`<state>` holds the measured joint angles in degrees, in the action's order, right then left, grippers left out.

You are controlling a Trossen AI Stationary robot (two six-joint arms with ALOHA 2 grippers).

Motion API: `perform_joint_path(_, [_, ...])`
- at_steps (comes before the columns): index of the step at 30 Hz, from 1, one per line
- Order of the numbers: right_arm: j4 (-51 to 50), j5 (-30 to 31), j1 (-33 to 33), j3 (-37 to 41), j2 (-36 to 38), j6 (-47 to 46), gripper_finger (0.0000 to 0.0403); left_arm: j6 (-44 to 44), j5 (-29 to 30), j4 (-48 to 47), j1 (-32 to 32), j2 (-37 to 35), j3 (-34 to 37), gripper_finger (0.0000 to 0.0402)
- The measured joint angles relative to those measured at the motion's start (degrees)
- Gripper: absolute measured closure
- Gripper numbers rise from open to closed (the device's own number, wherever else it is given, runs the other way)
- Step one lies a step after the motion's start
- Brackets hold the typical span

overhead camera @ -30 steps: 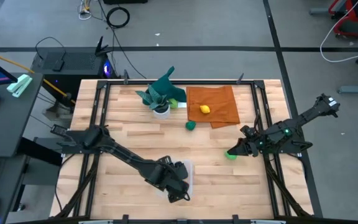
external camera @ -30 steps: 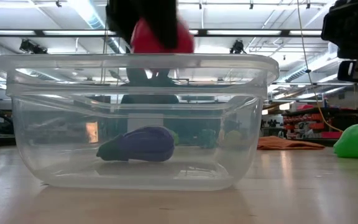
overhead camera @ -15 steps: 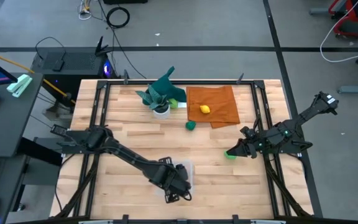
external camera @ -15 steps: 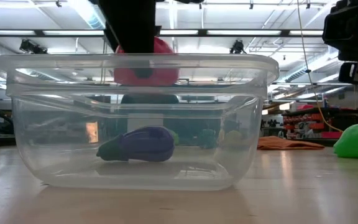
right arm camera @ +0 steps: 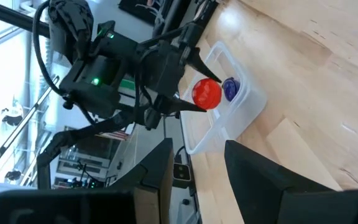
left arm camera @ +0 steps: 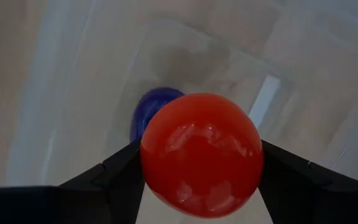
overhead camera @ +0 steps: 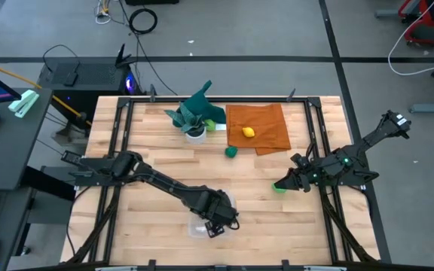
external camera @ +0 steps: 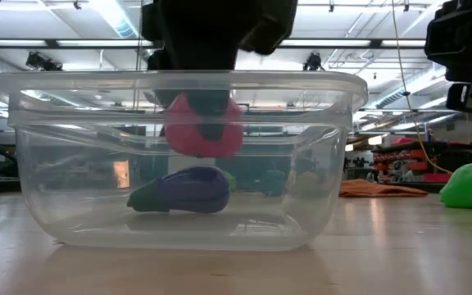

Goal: Pick and placing Produce into tupperware
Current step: Put the tomato into the transparent bin

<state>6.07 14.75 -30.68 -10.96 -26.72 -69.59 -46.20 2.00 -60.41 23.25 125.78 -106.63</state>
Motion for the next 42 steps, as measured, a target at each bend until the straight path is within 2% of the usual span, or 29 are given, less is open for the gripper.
perform_joint_path(7, [0.11,0.01,0.0,0.0,-0.22,-0.68,0.0291,-15.97,-3.34,-0.87,-0.71,0.43,0.0,0.0129])
perform_joint_path(16, [0.04,0.01,0.0,0.0,-0.26,-0.93,0.0291,-26.91,-3.68,1.2,-0.12,1.35,-0.02,0.0136])
perform_joint_path(21, [0.2,0.01,0.0,0.0,-0.27,-0.96,0.0291,-29.57,-2.92,2.76,0.28,1.43,-0.02,0.0126])
perform_joint_path(28, [0.24,0.01,0.0,0.0,-0.35,-1.17,0.0291,-31.12,-2.12,2.6,0.31,1.43,-0.02,0.0137])
perform_joint_path(33, [0.26,0.01,0.0,0.0,-0.33,-1.17,0.0291,-31.16,-1.64,2.98,0.47,1.43,0.17,0.0126])
perform_joint_path(42, [0.24,0.01,0.0,0.0,-0.35,-1.17,0.0291,-30.71,-1.18,3.45,0.49,1.43,0.17,0.0134])
